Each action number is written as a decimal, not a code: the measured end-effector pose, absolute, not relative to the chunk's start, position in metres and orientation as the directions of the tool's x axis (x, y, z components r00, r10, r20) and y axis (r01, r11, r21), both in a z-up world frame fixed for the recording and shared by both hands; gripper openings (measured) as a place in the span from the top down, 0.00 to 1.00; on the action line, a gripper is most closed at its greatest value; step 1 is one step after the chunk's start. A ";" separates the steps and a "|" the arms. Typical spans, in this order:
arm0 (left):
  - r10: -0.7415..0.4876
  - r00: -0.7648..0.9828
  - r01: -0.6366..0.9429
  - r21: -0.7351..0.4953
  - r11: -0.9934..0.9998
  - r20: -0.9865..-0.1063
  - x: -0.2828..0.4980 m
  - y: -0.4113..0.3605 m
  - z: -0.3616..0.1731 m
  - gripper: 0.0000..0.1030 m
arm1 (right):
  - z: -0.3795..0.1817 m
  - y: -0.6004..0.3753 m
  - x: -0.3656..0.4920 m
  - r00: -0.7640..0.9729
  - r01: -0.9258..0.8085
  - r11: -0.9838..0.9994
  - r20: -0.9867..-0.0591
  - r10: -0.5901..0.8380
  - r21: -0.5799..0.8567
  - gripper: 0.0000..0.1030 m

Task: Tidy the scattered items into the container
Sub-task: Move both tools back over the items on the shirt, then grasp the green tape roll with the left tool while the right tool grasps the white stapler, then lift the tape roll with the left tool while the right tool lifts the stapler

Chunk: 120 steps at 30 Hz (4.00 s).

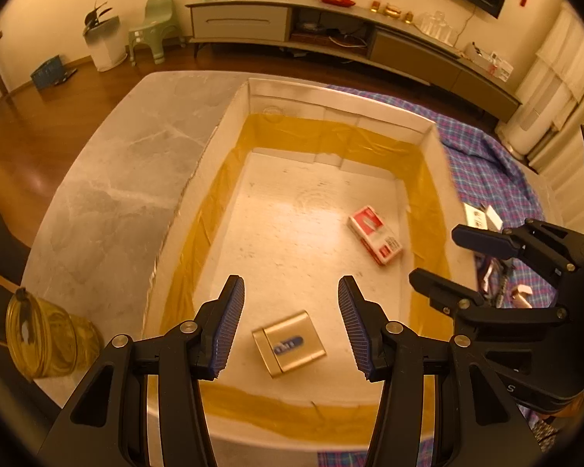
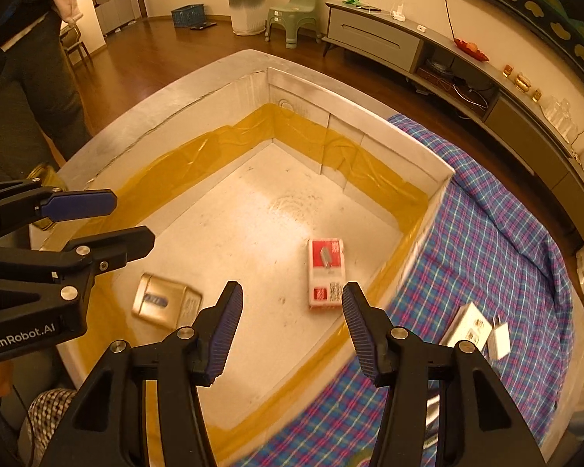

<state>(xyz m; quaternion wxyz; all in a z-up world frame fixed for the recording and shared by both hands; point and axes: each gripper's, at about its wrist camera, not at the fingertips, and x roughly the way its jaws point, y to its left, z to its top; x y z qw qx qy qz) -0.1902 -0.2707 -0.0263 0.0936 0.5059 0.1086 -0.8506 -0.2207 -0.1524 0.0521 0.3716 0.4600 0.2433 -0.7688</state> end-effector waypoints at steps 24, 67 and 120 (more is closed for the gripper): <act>-0.042 -0.674 0.138 -0.070 -0.988 -0.738 -0.097 -0.165 0.010 0.48 | 0.089 -0.020 -0.140 -0.398 0.755 -0.648 -0.717 -0.572 0.099 0.47; 0.163 -0.557 -0.052 -0.162 -0.985 -0.815 -0.133 0.004 -0.093 0.48 | 0.018 0.191 -0.169 -0.475 0.464 -0.844 -0.729 -0.493 0.268 0.47; 0.108 -0.635 -0.068 -0.084 -0.994 -0.765 -0.152 -0.002 -0.134 0.53 | -0.040 0.171 -0.250 -0.381 0.577 -0.800 -0.813 -0.441 0.164 0.54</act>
